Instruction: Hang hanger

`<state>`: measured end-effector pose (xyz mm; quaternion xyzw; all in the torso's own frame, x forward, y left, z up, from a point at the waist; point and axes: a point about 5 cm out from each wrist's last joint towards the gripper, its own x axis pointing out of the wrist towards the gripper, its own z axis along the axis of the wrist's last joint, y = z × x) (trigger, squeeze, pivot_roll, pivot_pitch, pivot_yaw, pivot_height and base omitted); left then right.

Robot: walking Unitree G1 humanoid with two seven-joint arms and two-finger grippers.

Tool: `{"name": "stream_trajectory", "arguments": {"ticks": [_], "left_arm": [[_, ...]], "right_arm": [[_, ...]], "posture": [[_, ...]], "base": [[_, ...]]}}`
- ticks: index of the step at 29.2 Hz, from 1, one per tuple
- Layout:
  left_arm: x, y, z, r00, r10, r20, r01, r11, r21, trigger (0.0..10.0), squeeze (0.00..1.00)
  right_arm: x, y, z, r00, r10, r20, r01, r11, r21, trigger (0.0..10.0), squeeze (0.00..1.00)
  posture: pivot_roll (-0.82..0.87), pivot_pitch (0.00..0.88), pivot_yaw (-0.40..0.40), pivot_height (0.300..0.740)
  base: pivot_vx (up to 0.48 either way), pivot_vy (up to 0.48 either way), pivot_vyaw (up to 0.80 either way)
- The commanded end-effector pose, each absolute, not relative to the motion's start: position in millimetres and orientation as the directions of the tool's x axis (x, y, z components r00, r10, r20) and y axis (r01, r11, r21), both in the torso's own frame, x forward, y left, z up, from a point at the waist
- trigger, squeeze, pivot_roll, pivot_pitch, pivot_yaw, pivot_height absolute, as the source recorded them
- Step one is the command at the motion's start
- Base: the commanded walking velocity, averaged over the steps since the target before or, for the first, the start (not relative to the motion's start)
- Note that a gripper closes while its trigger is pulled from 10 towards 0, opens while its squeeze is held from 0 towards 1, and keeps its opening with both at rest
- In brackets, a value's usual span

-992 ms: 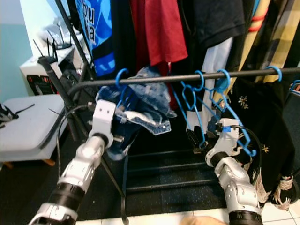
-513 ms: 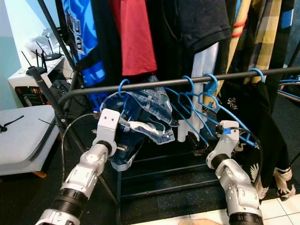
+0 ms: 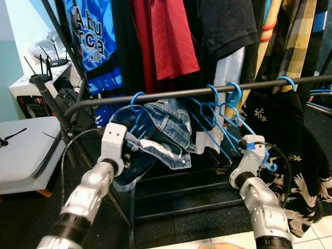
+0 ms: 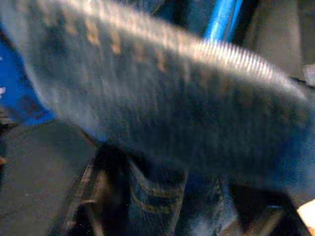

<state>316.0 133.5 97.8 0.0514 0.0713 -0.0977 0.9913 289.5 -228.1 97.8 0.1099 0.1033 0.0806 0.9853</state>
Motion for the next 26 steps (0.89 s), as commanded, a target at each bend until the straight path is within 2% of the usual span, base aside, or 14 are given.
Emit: {"name": "stream_trajectory", "arguments": {"ticks": [1, 2, 5, 9, 10, 12, 13, 18, 26], "left_arm": [[311.3, 139.8, 98.0, 0.966, -0.220, -0.133, 0.234, 0.967, 0.101, 10.0, 1.00], [311.3, 139.8, 98.0, 0.966, -0.220, -0.133, 0.234, 0.967, 0.101, 10.0, 1.00], [276.2, 159.1, 81.3, 0.909, -0.386, -0.156, 0.395, 0.918, 0.025, 10.0, 1.00], [268.2, 163.7, 78.3, 0.894, -0.418, -0.161, 0.425, 0.905, 0.010, 10.0, 1.00], [263.7, 169.4, 75.0, 0.893, -0.417, -0.170, 0.424, 0.906, 0.003, 10.0, 0.59], [263.7, 169.4, 75.0, 0.893, -0.417, -0.170, 0.424, 0.906, 0.003, 10.0, 0.59], [259.5, 175.9, 71.5, 0.896, -0.409, -0.174, 0.412, 0.911, -0.024, 10.0, 0.00], [249.2, 191.6, 60.0, 0.893, -0.399, -0.211, 0.395, 0.917, -0.062, 10.0, 0.00], [239.5, 200.6, 38.2, 0.878, -0.374, -0.299, 0.378, 0.925, -0.044, 10.0, 0.00]], "right_arm": [[286.9, -228.3, 90.1, 0.960, 0.182, -0.215, -0.127, 0.961, 0.244, 10.0, 0.00], [286.9, -228.3, 90.1, 0.960, 0.182, -0.215, -0.127, 0.961, 0.244, 10.0, 0.00], [282.0, -238.7, 85.3, 0.956, 0.165, -0.242, -0.109, 0.968, 0.228, 10.0, 0.00], [281.3, -240.6, 84.5, 0.955, 0.162, -0.246, -0.107, 0.968, 0.225, 10.0, 0.00], [280.9, -242.0, 83.4, 0.955, 0.161, -0.251, -0.104, 0.969, 0.223, 10.0, 0.00], [280.9, -242.0, 83.4, 0.955, 0.161, -0.251, -0.104, 0.969, 0.223, 10.0, 0.00], [280.0, -243.7, 82.1, 0.954, 0.158, -0.256, -0.101, 0.970, 0.221, 10.0, 0.00], [276.4, -250.1, 77.3, 0.950, 0.146, -0.277, -0.086, 0.973, 0.215, 10.0, 0.00], [264.8, -264.4, 59.4, 0.938, 0.088, -0.336, -0.016, 0.977, 0.212, 10.0, 0.00]], "posture": [[-0.08, 0.000, 0.065, 0.740], [-0.08, 0.000, 0.065, 0.740], [-0.08, 0.000, 0.065, 0.740], [-0.07, 0.000, 0.065, 0.740], [-0.07, 0.000, 0.064, 0.740], [-0.07, 0.000, 0.064, 0.740], [-0.08, 0.000, 0.063, 0.740], [-0.07, 0.000, 0.059, 0.740], [-0.07, 0.000, 0.061, 0.740]], "base": [[0.000, 0.000, 0.00], [0.000, 0.000, 0.00], [0.000, 0.000, 0.00], [0.000, 0.000, 0.00], [0.000, 0.000, 0.00], [0.000, 0.000, 0.00], [0.000, 0.000, 0.00], [-0.052, 0.000, 0.00], [-0.440, 0.000, 0.00]]}}
